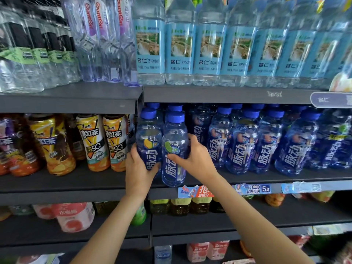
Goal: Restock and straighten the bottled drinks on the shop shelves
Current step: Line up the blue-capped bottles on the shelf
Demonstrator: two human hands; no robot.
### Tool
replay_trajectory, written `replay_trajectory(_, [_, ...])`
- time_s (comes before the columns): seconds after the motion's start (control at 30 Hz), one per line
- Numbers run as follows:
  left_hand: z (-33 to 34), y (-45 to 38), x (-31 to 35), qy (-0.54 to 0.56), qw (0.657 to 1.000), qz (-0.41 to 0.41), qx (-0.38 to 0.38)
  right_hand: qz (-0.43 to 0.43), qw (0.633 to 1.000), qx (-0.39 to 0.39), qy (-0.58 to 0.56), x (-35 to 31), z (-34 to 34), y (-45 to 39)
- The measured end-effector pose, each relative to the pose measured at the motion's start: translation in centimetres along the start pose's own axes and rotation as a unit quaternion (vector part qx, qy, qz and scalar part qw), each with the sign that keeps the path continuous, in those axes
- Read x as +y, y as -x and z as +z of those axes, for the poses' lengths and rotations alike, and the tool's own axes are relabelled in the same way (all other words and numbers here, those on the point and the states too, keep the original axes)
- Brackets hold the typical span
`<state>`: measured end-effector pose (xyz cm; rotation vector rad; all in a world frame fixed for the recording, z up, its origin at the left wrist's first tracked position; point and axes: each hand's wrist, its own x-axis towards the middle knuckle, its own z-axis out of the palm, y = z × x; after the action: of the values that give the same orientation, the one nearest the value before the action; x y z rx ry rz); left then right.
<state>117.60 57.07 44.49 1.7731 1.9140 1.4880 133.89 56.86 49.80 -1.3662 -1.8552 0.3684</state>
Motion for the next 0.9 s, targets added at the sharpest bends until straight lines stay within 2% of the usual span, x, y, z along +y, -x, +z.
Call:
replay_trajectory(0.07, [-0.1,0.8,0.8,-0.009,0.998,0.015,0.059,0.004,1.0,-0.016,-0.014,0.1,-0.5,-0.3])
replay_trajectory(0.13, [-0.1,2.0,2.2,0.006,0.988,0.079,0.129,0.015,0.996,-0.072,-0.055,0.2,-1.3,-0.6])
replay_trajectory(0.2, [0.1,2.7,3.8,0.001,0.98,0.149,0.134,0.03,0.982,-0.14,-0.12,0.5,-2.3,-0.8])
replay_trajectory(0.23, [0.2,2.5,4.5,-0.016,0.977,0.176,0.123,0.041,0.975,-0.148,-0.161,0.6,-3.0,-1.0])
replay_trajectory(0.3, [0.4,1.5,5.9,-0.056,0.973,0.199,0.106,0.068,0.972,-0.093,-0.205,1.2,-4.4,-1.4])
replay_trajectory(0.33, [0.4,0.7,6.5,-0.076,0.972,0.197,0.102,0.078,0.979,-0.044,-0.182,1.5,-4.7,-1.9])
replay_trajectory(0.4, [0.2,-0.5,7.6,-0.133,0.97,0.183,0.091,0.078,0.994,0.025,-0.071,2.0,-4.3,-3.1])
replay_trajectory(0.5, [0.2,-1.2,8.2,-0.191,0.964,0.175,0.065,0.071,0.995,0.036,0.062,2.4,-1.9,-5.8])
replay_trajectory(0.67, [-1.3,-1.1,7.0,-0.111,0.974,0.194,0.03,0.198,0.972,0.063,0.109,2.4,1.0,-10.0])
replay_trajectory(0.77, [-2.2,-1.3,6.6,-0.081,0.976,0.201,-0.008,0.27,0.952,0.107,0.092,2.2,1.4,-11.6])
replay_trajectory(0.9, [-2.5,-1.5,6.5,-0.062,0.981,0.182,-0.028,0.324,0.937,0.115,0.052,2.1,0.9,-12.8])
